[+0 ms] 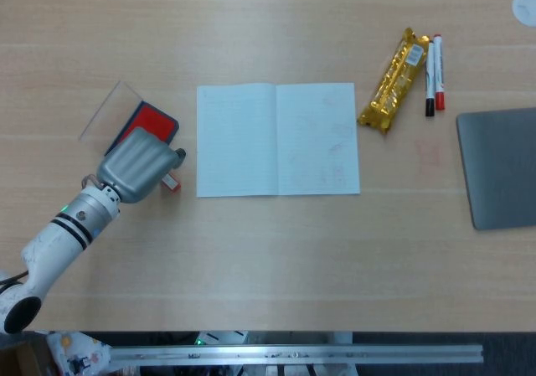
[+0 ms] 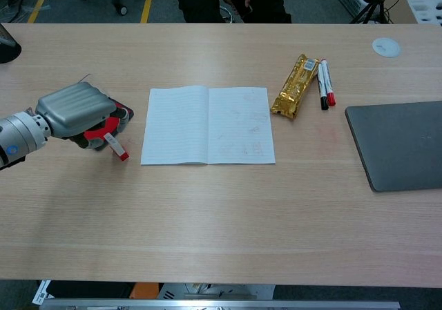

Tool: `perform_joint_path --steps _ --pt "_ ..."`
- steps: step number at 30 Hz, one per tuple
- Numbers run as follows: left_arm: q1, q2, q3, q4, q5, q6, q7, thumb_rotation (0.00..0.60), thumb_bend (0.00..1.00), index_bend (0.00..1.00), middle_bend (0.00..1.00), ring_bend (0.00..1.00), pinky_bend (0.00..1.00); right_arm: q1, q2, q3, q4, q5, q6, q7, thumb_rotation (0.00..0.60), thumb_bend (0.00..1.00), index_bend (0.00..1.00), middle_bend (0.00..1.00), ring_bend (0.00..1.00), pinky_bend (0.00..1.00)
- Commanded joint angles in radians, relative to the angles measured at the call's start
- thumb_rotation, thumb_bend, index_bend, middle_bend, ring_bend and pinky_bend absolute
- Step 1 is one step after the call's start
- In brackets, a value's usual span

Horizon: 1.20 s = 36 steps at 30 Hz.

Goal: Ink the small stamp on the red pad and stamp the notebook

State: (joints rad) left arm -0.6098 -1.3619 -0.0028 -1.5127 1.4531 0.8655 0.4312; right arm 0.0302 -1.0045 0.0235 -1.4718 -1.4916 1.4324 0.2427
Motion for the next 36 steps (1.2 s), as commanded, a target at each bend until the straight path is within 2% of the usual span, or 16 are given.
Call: perform_joint_path --steps 1,36 --pt "0.000 -0.003 0.005 0.004 -0.007 0.000 0.002 0.600 0.25 0.44 1.00 1.00 1.00 -0.001 -0.001 0.000 0.002 0.000 0.001 0.002 0.600 0.20 0.26 0.35 0.18 0.30" --pt "0.001 -0.075 0.045 0.081 -0.017 0.030 -0.019 0.600 0.25 0.46 1.00 1.00 1.00 -0.018 0.010 -0.003 0.003 0.004 0.009 0.014 0.600 0.20 0.26 0.35 0.18 0.30"
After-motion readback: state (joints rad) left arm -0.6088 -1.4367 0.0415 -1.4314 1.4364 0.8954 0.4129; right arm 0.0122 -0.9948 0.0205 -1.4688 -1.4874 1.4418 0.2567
